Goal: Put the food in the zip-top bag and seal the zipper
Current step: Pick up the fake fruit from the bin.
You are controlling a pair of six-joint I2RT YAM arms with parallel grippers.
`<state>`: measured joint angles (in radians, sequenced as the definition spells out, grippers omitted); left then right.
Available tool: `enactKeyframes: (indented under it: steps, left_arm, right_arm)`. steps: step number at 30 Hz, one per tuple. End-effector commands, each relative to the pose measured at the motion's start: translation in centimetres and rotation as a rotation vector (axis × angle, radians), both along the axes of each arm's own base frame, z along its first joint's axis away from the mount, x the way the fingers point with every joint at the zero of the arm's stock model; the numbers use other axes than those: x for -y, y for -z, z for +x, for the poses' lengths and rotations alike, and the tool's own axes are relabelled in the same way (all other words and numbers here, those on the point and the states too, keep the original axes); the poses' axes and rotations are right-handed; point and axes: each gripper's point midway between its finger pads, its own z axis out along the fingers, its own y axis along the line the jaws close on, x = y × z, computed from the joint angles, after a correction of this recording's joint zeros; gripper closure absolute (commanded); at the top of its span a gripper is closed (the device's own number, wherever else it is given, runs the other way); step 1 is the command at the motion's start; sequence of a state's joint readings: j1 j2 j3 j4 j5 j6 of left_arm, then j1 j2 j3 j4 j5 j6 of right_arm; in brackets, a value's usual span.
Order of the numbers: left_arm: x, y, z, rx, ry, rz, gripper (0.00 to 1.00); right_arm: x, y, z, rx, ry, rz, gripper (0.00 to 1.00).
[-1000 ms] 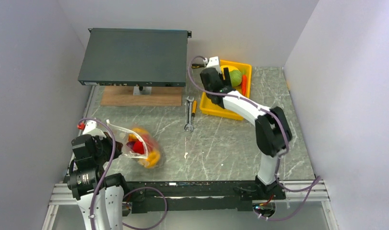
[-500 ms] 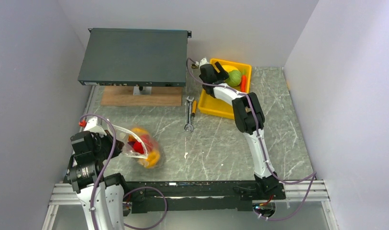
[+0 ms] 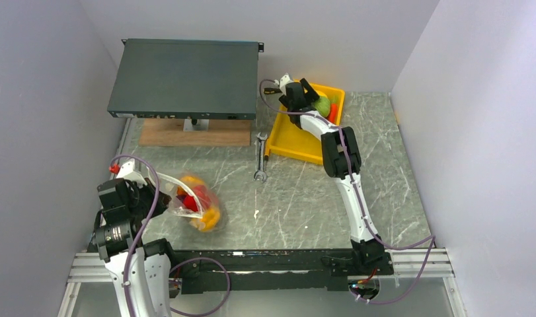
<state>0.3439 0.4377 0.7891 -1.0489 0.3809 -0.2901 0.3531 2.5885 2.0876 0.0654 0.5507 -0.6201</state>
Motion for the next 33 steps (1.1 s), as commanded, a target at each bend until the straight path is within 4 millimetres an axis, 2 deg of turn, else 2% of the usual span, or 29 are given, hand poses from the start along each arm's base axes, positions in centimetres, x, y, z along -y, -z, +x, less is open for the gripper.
enactKeyframes:
  steps: [1, 6, 10, 15, 19, 21, 22, 24, 33]
  left_arm:
    - [-0.1, -0.1, 0.8, 0.012, 0.021, 0.001, 1.00]
    - [0.0, 0.1, 0.9, -0.001, 0.024, -0.005, 1.00]
    - [0.0, 0.2, 0.9, -0.008, 0.026, -0.010, 1.00]
    - [0.0, 0.4, 1.0, -0.016, 0.028, -0.014, 1.00]
    - [0.0, 0.4, 1.0, -0.018, 0.028, -0.015, 1.00]
    - [0.0, 0.4, 1.0, -0.017, 0.028, -0.014, 1.00]
    - [0.0, 0.3, 1.0, -0.015, 0.029, -0.013, 1.00]
    - [0.0, 0.5, 1.0, -0.018, 0.029, -0.015, 1.00]
    - [0.1, 0.6, 1.1, -0.025, 0.036, -0.021, 1.00]
  right_arm:
    - [0.4, -0.5, 2.0, 0.024, -0.030, 0.039, 0.11]
    - [1.2, 0.5, 2.8, 0.011, -0.029, -0.003, 0.08]
    - [2.0, 1.1, 3.6, 0.000, -0.022, 0.039, 0.06]
    - [2.1, 2.3, 4.0, -0.019, -0.062, 0.044, 0.07]
    - [2.4, 2.8, 3.9, -0.031, -0.051, 0.039, 0.11]
    - [2.5, 2.5, 4.0, -0.023, -0.045, 0.033, 0.18]
    - [2.5, 2.1, 4.0, -0.015, -0.044, 0.035, 0.26]
    - [2.4, 0.8, 4.0, 0.003, -0.045, 0.043, 0.49]
    - [1.5, -6.0, 2.9, 0.028, -0.077, 0.130, 0.96]
